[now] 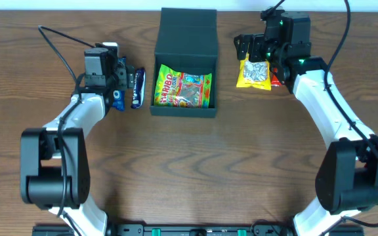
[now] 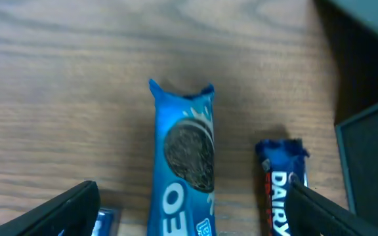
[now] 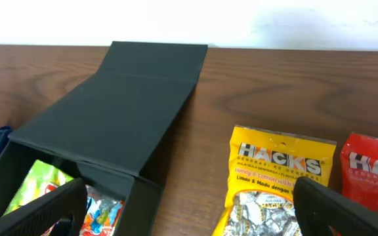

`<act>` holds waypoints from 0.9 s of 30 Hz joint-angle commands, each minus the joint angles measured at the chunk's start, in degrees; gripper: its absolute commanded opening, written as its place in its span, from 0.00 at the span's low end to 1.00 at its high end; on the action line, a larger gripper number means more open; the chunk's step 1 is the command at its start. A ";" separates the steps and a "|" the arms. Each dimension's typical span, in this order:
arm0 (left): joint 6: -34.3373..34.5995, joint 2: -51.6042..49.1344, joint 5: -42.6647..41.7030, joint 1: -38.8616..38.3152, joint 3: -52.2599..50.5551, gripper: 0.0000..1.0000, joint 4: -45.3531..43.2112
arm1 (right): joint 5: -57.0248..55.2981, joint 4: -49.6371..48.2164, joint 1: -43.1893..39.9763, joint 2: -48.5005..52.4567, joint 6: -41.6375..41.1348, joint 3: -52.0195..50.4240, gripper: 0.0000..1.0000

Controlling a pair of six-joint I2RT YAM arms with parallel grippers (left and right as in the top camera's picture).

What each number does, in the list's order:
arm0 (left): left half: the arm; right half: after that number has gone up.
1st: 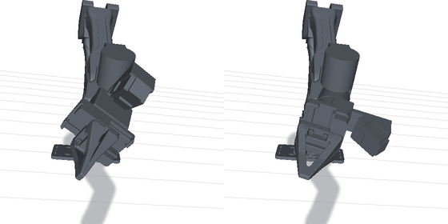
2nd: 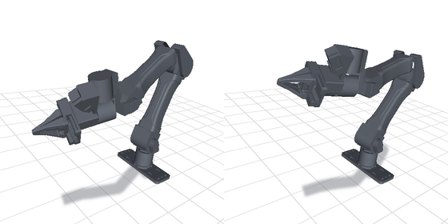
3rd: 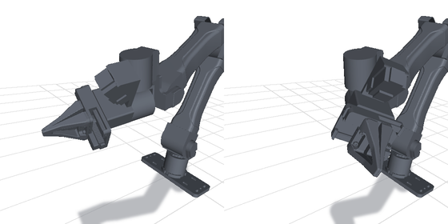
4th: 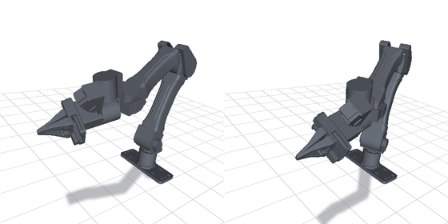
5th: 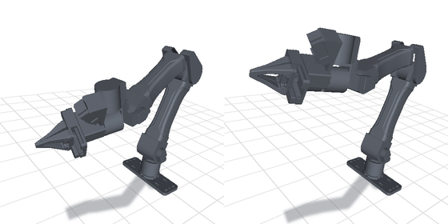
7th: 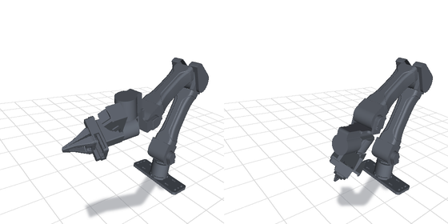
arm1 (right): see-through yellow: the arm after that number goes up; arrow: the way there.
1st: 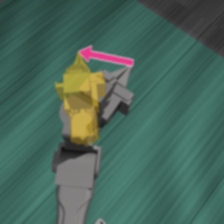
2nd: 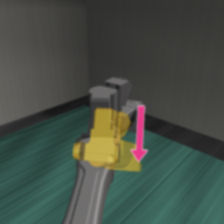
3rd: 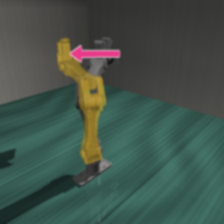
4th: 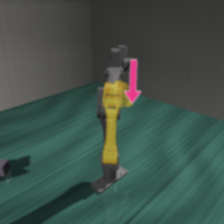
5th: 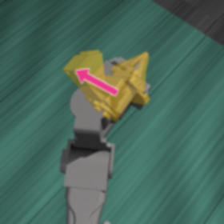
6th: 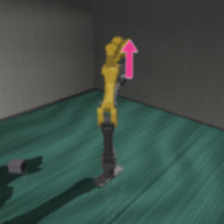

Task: Pack container
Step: 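Reach left gripper to the blue Oreo roll and grasp it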

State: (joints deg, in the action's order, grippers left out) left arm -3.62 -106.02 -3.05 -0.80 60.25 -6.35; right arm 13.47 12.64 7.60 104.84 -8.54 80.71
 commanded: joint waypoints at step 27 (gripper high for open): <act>1.03 -6.23 -1.42 0.42 1.03 0.55 4.24 | -0.13 1.75 -0.17 -0.90 0.20 0.94 0.99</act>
State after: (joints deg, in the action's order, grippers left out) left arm -2.72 -111.50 -4.29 -0.75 60.27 -2.72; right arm 13.47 14.31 7.60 104.84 -8.56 80.71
